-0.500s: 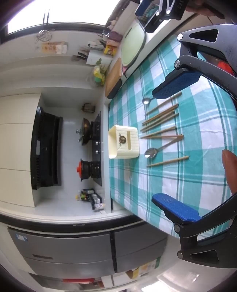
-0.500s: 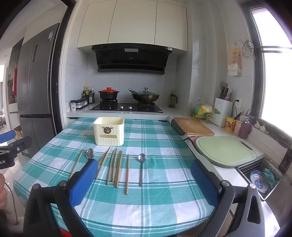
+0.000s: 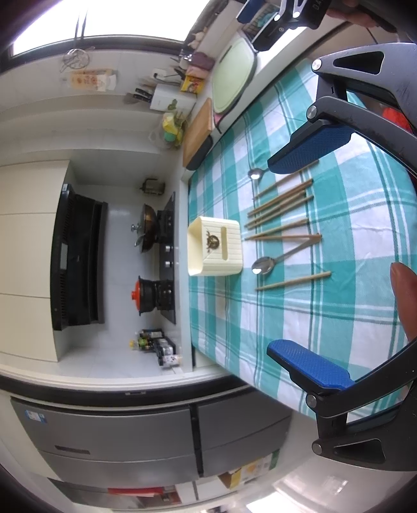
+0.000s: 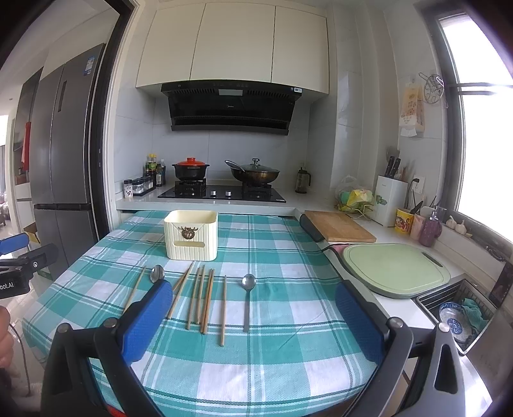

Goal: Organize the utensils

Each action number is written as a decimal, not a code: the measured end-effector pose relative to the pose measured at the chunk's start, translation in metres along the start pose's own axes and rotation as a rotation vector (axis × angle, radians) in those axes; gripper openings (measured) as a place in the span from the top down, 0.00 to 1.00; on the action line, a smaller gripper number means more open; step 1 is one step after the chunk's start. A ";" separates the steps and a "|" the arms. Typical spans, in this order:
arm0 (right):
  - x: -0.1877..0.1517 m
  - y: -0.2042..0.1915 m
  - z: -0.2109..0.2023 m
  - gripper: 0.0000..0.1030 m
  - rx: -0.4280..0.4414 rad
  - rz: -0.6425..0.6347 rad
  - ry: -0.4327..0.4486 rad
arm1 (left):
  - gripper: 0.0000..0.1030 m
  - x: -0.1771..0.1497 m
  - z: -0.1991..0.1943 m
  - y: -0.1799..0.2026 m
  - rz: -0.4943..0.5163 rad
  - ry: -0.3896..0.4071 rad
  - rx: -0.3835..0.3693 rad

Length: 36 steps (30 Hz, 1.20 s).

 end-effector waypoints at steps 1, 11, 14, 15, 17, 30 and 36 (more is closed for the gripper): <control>0.000 0.001 0.000 0.00 0.002 0.003 0.001 | 0.00 0.000 0.001 -0.001 0.000 0.000 0.002; 0.000 0.004 0.001 0.00 0.003 0.008 0.005 | 0.00 -0.004 0.007 -0.002 -0.001 -0.014 0.018; 0.000 0.004 0.001 0.00 0.001 0.007 0.005 | 0.00 -0.004 0.008 -0.003 -0.002 -0.014 0.021; 0.000 0.004 0.001 0.00 0.002 0.008 0.004 | 0.00 -0.003 0.008 -0.003 -0.002 -0.015 0.020; 0.000 0.004 0.001 0.00 0.003 0.008 0.005 | 0.00 -0.003 0.008 -0.004 -0.002 -0.015 0.020; -0.001 0.002 0.002 0.00 0.003 0.004 -0.005 | 0.00 -0.004 0.010 -0.009 -0.005 -0.015 0.025; 0.000 0.002 0.004 0.00 -0.003 0.001 -0.010 | 0.00 -0.005 0.010 -0.006 -0.005 -0.014 0.027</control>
Point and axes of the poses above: each gripper's, at about its wrist camera, not at the fingertips, and z roughly the way its jaws point, y to its right, x to its top, the point moved 7 cm from there along z, roughly the way its jaws point, and after that the axes turned 14 degrees about -y, right-handed, at the moved point
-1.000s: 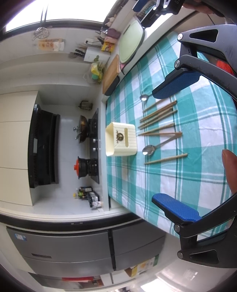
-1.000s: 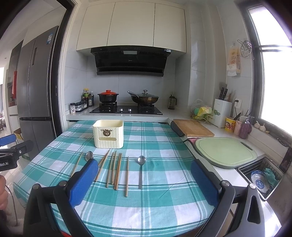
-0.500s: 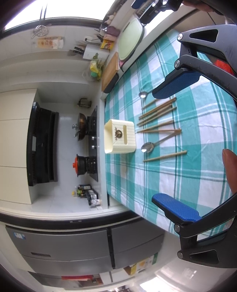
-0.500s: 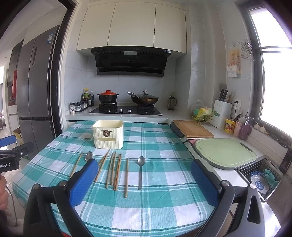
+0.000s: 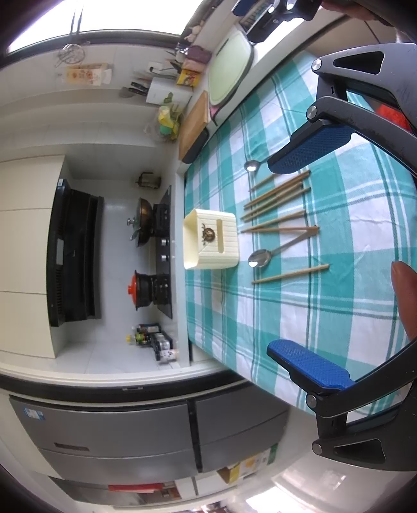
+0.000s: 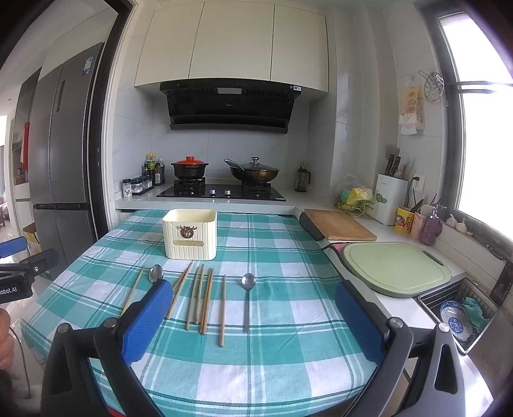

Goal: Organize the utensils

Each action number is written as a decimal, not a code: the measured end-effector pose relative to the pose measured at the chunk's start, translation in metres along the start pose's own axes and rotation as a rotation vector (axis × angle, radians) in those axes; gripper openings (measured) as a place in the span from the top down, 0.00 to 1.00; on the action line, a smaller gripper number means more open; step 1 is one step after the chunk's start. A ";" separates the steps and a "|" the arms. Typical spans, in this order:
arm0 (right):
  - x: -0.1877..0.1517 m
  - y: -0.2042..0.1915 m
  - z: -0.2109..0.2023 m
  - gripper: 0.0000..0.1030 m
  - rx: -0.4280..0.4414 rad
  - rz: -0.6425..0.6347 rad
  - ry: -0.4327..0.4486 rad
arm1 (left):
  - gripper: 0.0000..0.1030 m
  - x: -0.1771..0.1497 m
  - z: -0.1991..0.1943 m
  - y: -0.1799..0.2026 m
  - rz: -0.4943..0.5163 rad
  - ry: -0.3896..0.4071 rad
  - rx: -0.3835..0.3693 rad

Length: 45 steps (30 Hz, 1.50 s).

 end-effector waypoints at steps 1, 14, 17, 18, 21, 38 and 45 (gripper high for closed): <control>0.000 0.000 0.001 0.00 -0.001 0.001 -0.002 | 0.00 0.000 0.001 0.000 0.000 -0.002 0.000; -0.003 0.002 0.006 0.00 0.001 0.004 -0.014 | 0.00 -0.001 0.002 0.000 0.000 -0.009 -0.001; -0.003 0.002 0.007 0.00 0.003 0.004 -0.016 | 0.00 -0.001 0.002 0.000 0.000 -0.009 -0.001; -0.003 0.002 0.007 0.00 0.001 0.004 -0.016 | 0.00 -0.001 0.003 0.000 0.000 -0.010 -0.001; -0.004 0.002 0.008 0.00 0.001 0.005 -0.019 | 0.00 -0.003 0.004 0.001 -0.001 -0.012 0.000; -0.004 0.000 0.013 0.00 0.001 0.004 -0.035 | 0.00 -0.001 0.011 0.001 0.000 -0.034 0.002; -0.004 0.000 0.018 0.00 -0.003 0.002 -0.050 | 0.00 -0.001 0.014 0.000 0.000 -0.043 0.005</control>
Point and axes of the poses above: each gripper's, at about its wrist camera, not at the fingertips, and z roughly the way its jaws point, y to its right, x to its top, the point moved 7 cm from there along z, roughly the way its jaws point, and after that the axes turned 14 degrees about -y, right-handed, at the moved point
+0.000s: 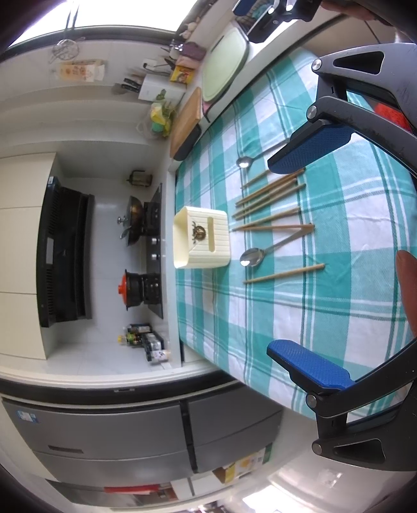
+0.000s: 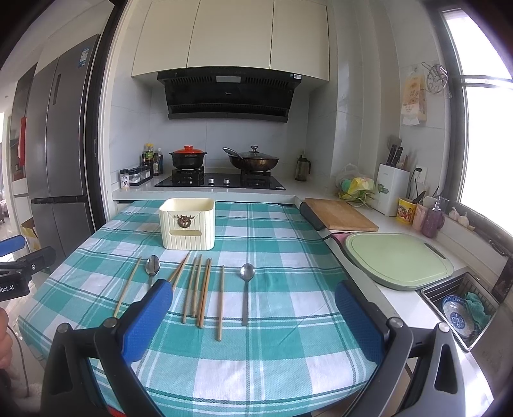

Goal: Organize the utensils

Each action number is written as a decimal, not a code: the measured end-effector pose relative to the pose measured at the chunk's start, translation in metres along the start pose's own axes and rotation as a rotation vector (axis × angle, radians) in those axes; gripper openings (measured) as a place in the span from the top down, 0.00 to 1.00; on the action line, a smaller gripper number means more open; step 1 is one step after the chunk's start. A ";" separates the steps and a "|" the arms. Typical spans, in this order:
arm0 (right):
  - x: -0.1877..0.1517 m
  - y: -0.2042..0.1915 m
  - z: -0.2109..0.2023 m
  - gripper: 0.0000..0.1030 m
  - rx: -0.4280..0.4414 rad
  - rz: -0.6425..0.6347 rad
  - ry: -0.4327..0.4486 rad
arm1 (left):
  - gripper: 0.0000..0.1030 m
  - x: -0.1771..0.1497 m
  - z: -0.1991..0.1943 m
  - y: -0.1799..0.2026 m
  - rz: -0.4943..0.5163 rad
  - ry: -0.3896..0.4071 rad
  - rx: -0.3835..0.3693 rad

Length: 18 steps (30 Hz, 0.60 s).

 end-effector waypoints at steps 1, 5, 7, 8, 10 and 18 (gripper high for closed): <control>0.000 0.000 0.001 0.00 -0.002 0.001 -0.003 | 0.00 0.001 0.001 0.000 0.000 -0.002 0.001; 0.000 0.001 0.007 0.00 -0.007 0.004 -0.019 | 0.00 0.002 0.006 -0.002 -0.006 -0.018 0.003; 0.000 0.002 0.011 0.00 -0.007 0.005 -0.030 | 0.00 0.002 0.010 -0.003 -0.010 -0.030 0.006; 0.000 0.002 0.013 0.00 -0.008 0.006 -0.036 | 0.00 0.001 0.014 -0.004 -0.013 -0.039 0.009; -0.001 0.002 0.017 0.00 -0.008 0.010 -0.043 | 0.00 0.001 0.023 -0.007 -0.021 -0.068 0.015; -0.005 0.010 0.053 0.00 -0.001 0.031 -0.124 | 0.00 -0.015 0.085 -0.034 -0.090 -0.246 0.007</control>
Point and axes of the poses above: each gripper's, at about its wrist camera, not at the fingertips, and z roughly the way its jaws point, y to its right, x to its top, the point moved 7 cm from there along z, roughly the way its jaws point, and after that the axes turned 14 degrees about -y, right-handed, at the moved point
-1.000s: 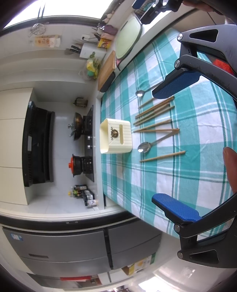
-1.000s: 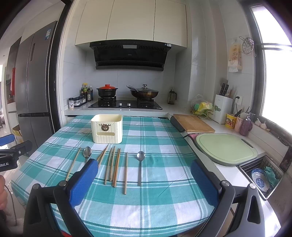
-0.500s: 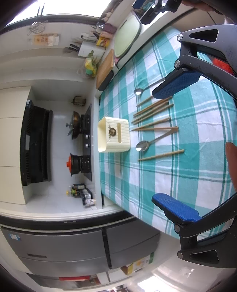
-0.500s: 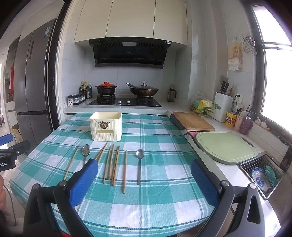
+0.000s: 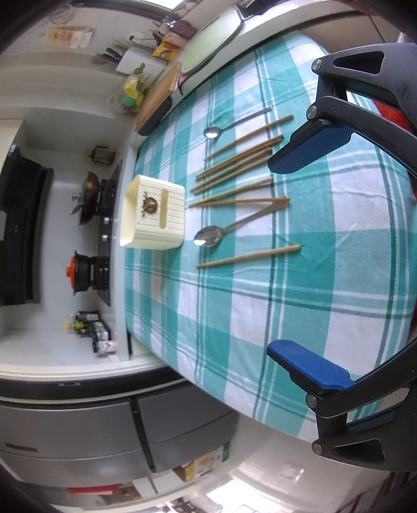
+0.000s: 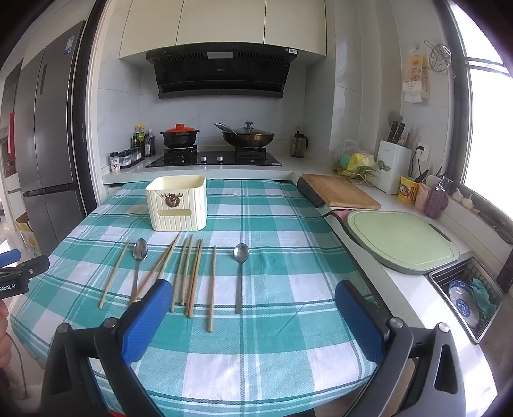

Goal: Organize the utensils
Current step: 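Move both tools down toward the row of chopsticks and spoons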

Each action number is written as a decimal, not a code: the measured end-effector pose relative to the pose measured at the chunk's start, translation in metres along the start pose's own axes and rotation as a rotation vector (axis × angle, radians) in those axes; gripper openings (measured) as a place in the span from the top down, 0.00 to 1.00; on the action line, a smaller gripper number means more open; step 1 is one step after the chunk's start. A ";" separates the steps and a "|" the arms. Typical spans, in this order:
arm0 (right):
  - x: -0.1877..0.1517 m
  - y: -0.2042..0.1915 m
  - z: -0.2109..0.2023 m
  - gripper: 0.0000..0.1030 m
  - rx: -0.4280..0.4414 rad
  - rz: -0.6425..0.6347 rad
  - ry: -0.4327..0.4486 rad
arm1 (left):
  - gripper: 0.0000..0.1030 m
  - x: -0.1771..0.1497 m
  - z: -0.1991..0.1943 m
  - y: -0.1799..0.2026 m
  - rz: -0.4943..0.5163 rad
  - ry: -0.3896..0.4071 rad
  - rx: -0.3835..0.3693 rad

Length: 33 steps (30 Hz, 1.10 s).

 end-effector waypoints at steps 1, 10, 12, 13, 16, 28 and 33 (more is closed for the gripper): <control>0.000 0.001 0.006 0.00 0.004 0.003 -0.013 | 0.00 -0.001 0.009 -0.004 -0.012 -0.023 -0.015; 0.002 0.018 0.078 0.00 0.011 0.008 -0.134 | 0.00 0.031 0.074 -0.014 -0.063 -0.139 -0.067; 0.003 0.024 0.098 0.00 0.023 0.016 -0.167 | 0.00 0.039 0.088 -0.012 -0.053 -0.150 -0.067; 0.005 0.025 0.108 0.00 0.030 0.018 -0.181 | 0.00 0.043 0.096 -0.011 -0.046 -0.159 -0.065; 0.009 0.024 0.136 0.00 0.052 0.013 -0.231 | 0.00 0.052 0.120 -0.004 -0.008 -0.187 -0.048; 0.021 0.010 0.205 0.00 0.102 -0.016 -0.364 | 0.07 0.078 0.201 -0.020 -0.039 -0.335 0.004; 0.034 0.011 0.237 0.00 0.108 -0.017 -0.386 | 0.14 0.090 0.223 -0.019 0.015 -0.349 0.085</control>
Point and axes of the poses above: each gripper's, at about its wrist camera, not at the fingertips, and z roughly the way its jaws point, y to its right, x to its top, the point moved 7 cm from there along z, roughly the way its jaws point, and after that the axes turned 14 degrees about -y, right-handed, at the moved point
